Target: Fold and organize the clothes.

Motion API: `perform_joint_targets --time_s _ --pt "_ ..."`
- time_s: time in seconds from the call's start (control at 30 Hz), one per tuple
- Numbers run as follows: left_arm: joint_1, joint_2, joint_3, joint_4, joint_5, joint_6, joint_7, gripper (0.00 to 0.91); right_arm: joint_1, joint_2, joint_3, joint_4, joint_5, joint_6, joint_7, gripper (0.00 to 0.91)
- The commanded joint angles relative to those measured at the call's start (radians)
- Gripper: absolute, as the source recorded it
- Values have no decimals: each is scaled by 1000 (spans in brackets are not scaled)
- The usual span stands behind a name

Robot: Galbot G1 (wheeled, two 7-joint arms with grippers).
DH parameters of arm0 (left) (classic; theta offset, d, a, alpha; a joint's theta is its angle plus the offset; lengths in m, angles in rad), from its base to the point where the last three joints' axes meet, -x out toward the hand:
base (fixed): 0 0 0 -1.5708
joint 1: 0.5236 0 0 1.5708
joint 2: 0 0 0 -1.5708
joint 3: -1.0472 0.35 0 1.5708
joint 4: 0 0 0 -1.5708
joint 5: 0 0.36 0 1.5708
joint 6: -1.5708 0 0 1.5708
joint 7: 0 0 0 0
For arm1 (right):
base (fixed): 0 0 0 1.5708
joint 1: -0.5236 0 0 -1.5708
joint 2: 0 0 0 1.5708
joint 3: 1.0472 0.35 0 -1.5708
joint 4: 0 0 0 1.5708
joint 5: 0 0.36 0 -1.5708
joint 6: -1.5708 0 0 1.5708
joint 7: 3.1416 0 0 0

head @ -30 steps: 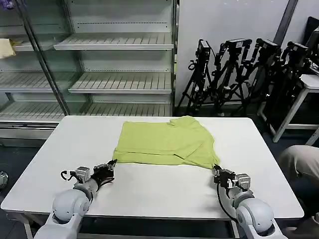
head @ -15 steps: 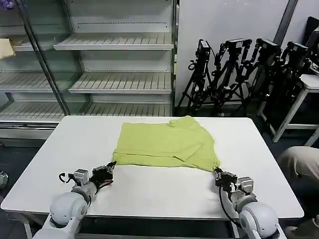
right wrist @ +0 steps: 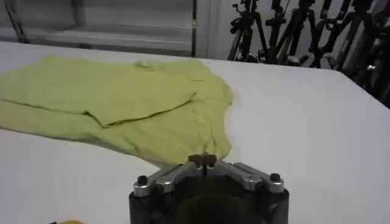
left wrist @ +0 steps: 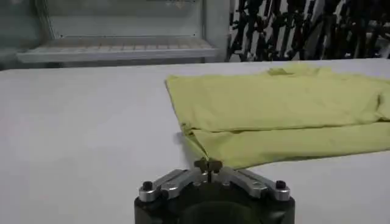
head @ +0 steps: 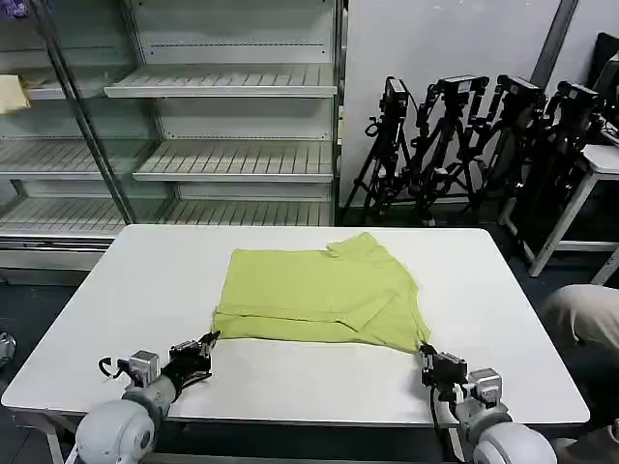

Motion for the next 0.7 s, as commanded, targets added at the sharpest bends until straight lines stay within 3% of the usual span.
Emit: perform_joint_targets --time_s 0.03,0.7 --pt "179 9 -71 -120 -6 -2 16 0 -166 2 49 117 -28 3 -10 0" --pt "325 11 -190 -180 -25 -19 53 10 -284 11 52 206 -76 21 -24 0"
